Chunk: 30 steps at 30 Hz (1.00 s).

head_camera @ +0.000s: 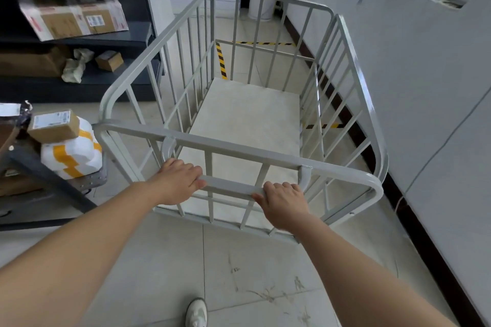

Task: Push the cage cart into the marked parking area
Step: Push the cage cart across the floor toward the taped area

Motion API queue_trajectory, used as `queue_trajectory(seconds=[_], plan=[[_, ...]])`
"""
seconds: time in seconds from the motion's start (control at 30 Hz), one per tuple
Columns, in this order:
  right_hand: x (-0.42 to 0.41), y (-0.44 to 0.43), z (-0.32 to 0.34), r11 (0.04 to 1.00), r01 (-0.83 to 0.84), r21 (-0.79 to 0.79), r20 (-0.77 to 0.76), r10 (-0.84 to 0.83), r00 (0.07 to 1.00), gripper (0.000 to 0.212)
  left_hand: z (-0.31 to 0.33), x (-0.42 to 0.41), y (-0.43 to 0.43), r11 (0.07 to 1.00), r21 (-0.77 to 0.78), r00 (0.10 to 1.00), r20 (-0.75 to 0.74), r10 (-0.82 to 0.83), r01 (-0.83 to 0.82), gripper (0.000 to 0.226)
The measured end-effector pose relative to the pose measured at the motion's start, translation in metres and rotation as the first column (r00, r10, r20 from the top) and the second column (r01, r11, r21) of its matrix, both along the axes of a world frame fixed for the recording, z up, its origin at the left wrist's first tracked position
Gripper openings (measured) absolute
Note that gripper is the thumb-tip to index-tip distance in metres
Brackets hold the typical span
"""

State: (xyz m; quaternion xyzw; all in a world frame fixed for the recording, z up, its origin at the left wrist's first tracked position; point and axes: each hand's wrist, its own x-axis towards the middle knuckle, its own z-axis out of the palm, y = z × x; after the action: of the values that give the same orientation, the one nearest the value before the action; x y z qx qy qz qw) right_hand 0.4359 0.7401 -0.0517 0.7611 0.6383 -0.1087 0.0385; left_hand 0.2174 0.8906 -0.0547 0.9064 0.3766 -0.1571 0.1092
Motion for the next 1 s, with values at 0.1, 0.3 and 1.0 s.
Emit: queue_trajectory(seconds=[0.1,0.3,1.0], plan=[[0.01,0.024,0.002,1.0,0.018,-0.007,-0.013,-0.018,1.0,0.078,0.0,0.011,0.024,1.0,-0.021,1.0,-0.013,-0.003,0.002,0.032],[0.031,0.071,0.003,0.998,0.057,0.028,-0.039,-0.056,0.998,0.086,0.004,0.035,0.072,0.999,-0.038,1.0,-0.022,-0.021,0.02,0.03],[0.115,0.232,0.005,0.996,0.073,0.045,-0.084,-0.069,0.994,0.096,0.007,0.122,0.24,0.998,-0.038,0.996,-0.059,-0.06,0.057,0.025]])
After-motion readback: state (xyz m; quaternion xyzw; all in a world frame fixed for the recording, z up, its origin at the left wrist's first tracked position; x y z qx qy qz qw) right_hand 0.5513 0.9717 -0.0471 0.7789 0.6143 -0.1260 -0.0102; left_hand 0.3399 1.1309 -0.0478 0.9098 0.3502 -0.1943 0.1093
